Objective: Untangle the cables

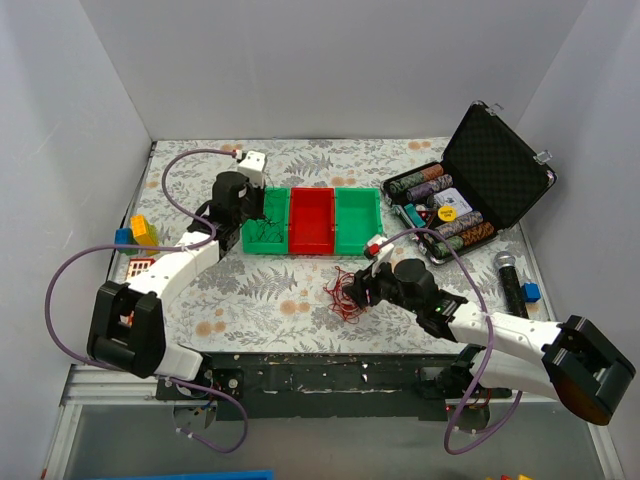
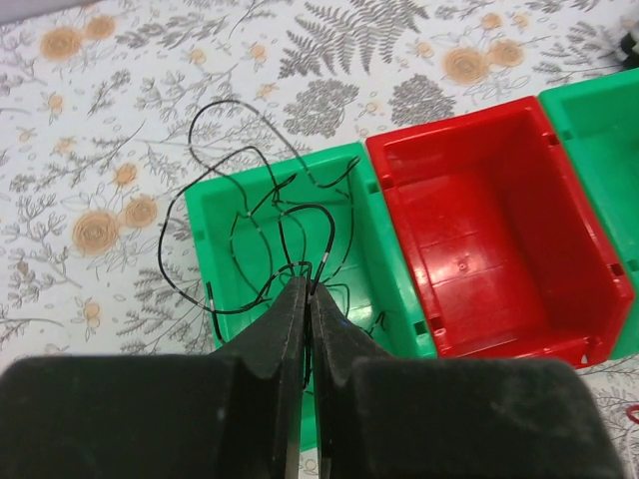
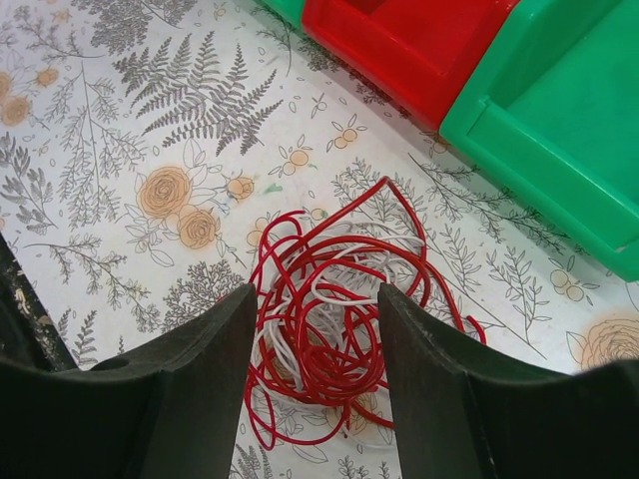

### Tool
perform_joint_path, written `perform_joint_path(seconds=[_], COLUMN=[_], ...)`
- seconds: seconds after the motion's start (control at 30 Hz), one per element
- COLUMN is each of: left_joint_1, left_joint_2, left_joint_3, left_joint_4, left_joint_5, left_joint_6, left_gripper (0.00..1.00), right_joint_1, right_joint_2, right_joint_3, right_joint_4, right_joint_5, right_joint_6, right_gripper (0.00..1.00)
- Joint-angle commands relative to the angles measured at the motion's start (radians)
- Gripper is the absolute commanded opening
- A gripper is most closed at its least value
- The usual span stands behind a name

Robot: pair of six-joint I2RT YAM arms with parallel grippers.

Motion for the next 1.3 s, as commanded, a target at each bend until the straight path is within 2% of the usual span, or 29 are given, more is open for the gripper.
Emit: perform_joint_path(seconds=[0.0,0.37,0.43,0.57,0.67,0.7,0.77,0.87,1.0,1.1,1.17,1.2,1.27], left_joint_1=[0.027,0.029,0.029,0.029,0.029,0.029,0.029,0.029,0.029,0.029,0.027,0.024,-0.024], left_joint_2=[-0.025,0.088,0.104,0.116,0.096,0.087,0.064,0.014,-0.080,-0.160,-0.189,-0.189,-0.166], left_joint_3=[-0.030,-0.003,0.005,0.008,0.013,0.016,0.014,0.013,-0.007,-0.012,-0.009,0.005,0.034], left_joint_4=[-0.005,-0.009,-0.010,-0.004,-0.008,-0.013,-0.015,-0.054,-0.077,-0.113,-0.142,-0.181,-0.251], left_joint_5=[-0.018,0.129,0.140,0.164,0.215,0.223,0.220,0.184,0.204,0.296,0.424,0.541,0.696], left_joint_6=[-0.044,-0.041,-0.044,-0.038,-0.043,-0.041,-0.032,-0.011,0.029,0.078,0.109,0.117,0.138], left_gripper=[0.00,0.01,0.08,0.32,0.58,0.63,0.69,0.73,0.78,0.88,0.89,0.89,0.84], right_joint_1=[-0.008,-0.012,-0.014,-0.014,-0.015,-0.015,-0.015,-0.017,-0.018,-0.021,-0.026,-0.027,-0.031], right_joint_2=[-0.029,-0.046,-0.049,-0.054,-0.051,-0.049,-0.049,-0.054,-0.069,-0.092,-0.112,-0.118,-0.132], right_joint_3=[-0.017,-0.020,-0.023,-0.024,-0.021,-0.023,-0.021,-0.018,-0.018,-0.015,-0.018,-0.021,-0.023], right_joint_4=[0.011,0.003,0.003,0.001,0.006,0.008,0.006,0.001,-0.003,-0.012,-0.019,-0.019,-0.022], right_joint_5=[0.043,0.053,0.056,0.054,0.040,0.039,0.042,0.050,0.063,0.077,0.086,0.094,0.108], right_joint_6=[0.008,0.016,0.017,0.022,0.025,0.028,0.026,0.023,0.023,0.023,0.023,0.022,0.030], right_gripper=[0.60,0.59,0.60,0.60,0.60,0.60,0.60,0.60,0.60,0.60,0.60,0.60,0.60])
